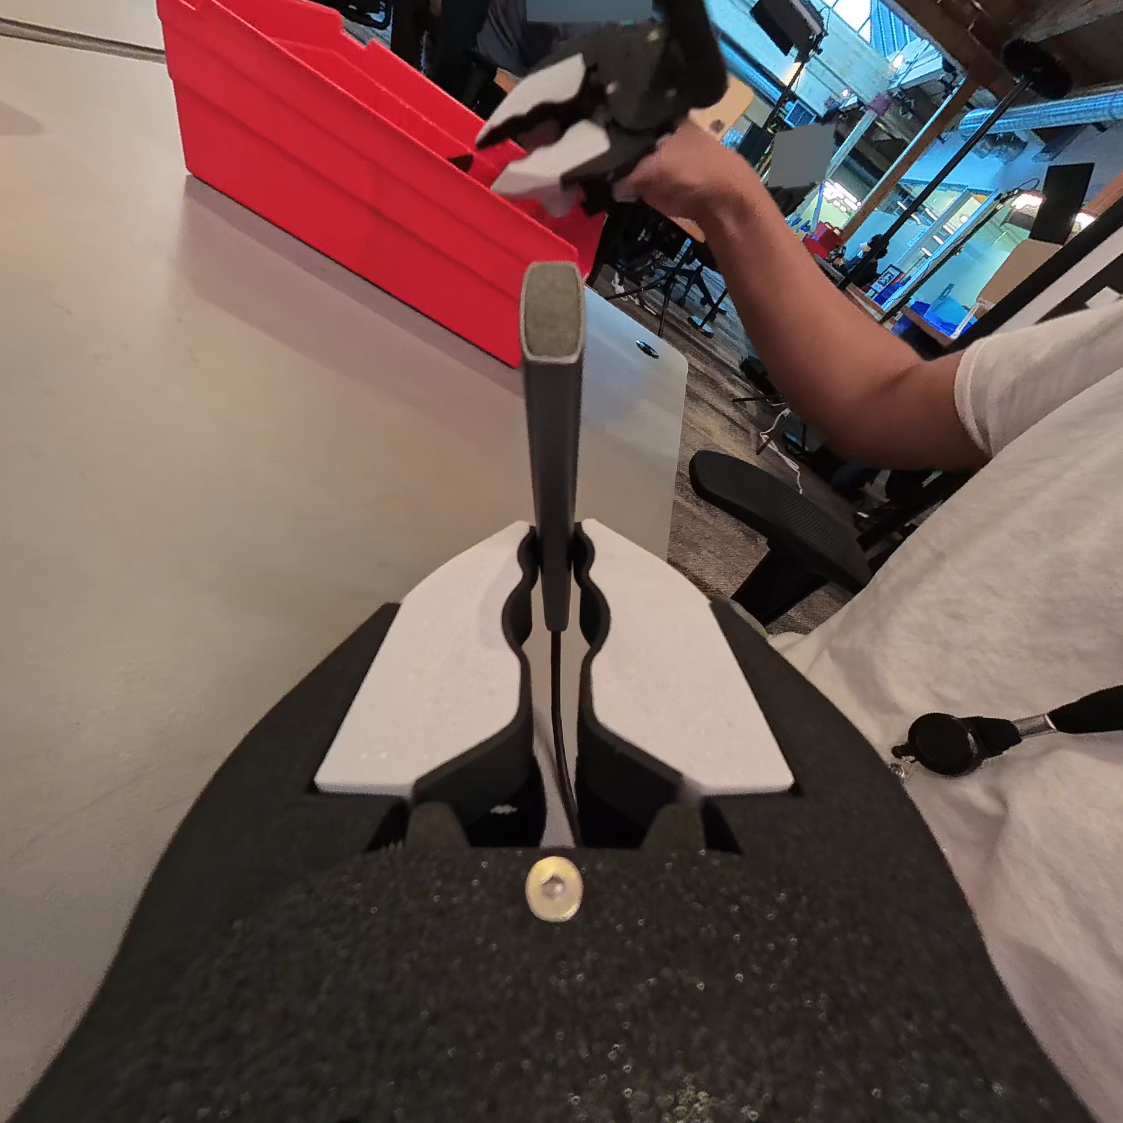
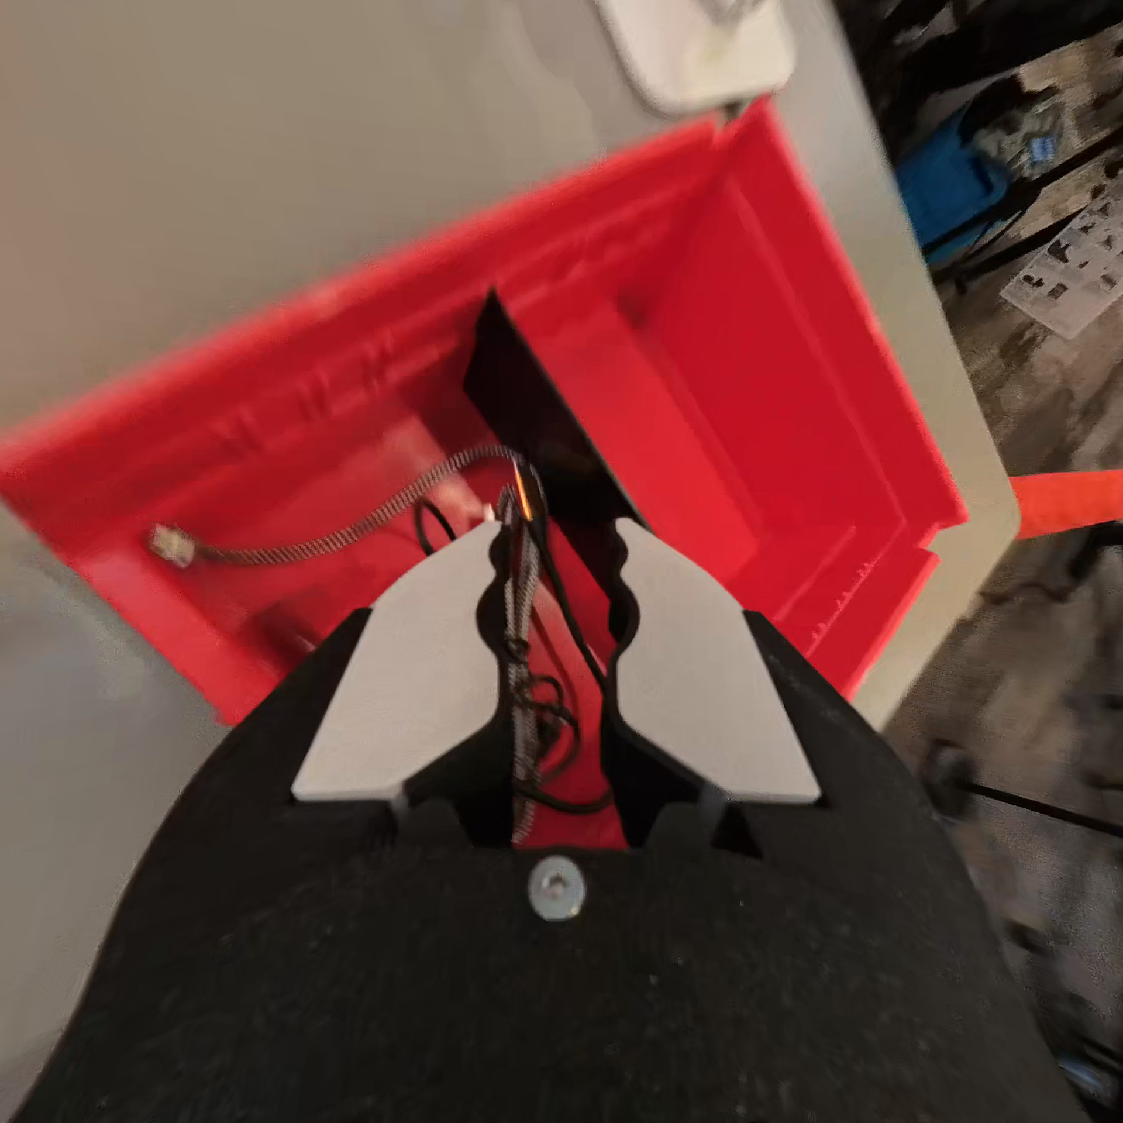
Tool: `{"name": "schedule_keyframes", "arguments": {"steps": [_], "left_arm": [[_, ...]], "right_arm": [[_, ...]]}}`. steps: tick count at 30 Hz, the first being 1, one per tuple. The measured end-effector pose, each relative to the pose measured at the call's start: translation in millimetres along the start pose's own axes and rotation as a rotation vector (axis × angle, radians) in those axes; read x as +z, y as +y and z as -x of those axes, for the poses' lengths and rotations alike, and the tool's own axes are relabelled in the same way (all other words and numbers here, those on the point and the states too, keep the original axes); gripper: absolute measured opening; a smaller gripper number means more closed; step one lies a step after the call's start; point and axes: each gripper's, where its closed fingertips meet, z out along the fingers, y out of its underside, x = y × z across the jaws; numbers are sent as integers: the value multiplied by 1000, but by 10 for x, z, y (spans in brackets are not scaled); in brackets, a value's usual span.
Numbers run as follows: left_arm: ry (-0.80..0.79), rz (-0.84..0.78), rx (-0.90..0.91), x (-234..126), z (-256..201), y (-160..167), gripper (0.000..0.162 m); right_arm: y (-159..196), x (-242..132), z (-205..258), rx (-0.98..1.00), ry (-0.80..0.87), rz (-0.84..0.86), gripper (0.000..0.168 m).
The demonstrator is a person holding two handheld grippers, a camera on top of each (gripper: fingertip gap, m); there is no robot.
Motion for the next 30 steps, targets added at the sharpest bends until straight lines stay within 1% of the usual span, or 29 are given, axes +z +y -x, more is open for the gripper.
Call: {"name": "schedule_keyframes", "arguments": {"steps": [1, 3, 4, 6, 8, 10, 12, 16, 17, 18, 20, 23, 24, 27, 30], "left_arm": [[-3, 0, 0, -1, 3, -1, 10], [-3, 2, -3, 1, 14, 4, 10], [-1, 5, -4, 6, 16, 8, 10], [3, 11, 0, 19, 8, 17, 10], [12, 24, 12, 40, -17, 34, 10], [20, 38, 30, 65, -50, 50, 10], [35, 52, 49, 89, -97, 68, 10], [37, 78, 68, 138, -141, 117, 10], [39, 86, 74, 148, -151, 133, 10], [34, 89, 82, 152, -151, 145, 10], [3, 74, 103, 136, -123, 132, 11], [-64, 15, 125, 63, -39, 41, 33], [-83, -10, 124, 29, -7, 1, 38], [-98, -51, 94, -54, 53, -60, 40], [-101, -45, 80, -65, 89, -47, 38]], "right_arm": [[-182, -112, 45, 76, -13, -75, 29], [-649, -327, 352, 200, -117, -247, 33], [-903, -415, 604, 248, -213, -332, 33], [-1431, -583, 1245, 283, -481, -507, 34], [-1824, -648, 1815, 270, -684, -616, 36], [-2065, -551, 2227, 235, -792, -631, 37], [-2267, -394, 2460, 245, -837, -637, 37], [-2453, -188, 2881, 188, -961, -597, 35], [-2471, -137, 2931, 171, -969, -582, 24], [-2475, -116, 2952, 160, -985, -574, 10], [-2468, -104, 2919, 188, -1033, -540, 10], [-2422, -166, 2658, 239, -1030, -543, 9], [-2399, -210, 2516, 238, -991, -561, 9], [-2328, -421, 1906, 214, -797, -607, 9], [-2247, -723, 1046, 173, -499, -633, 9]]}}
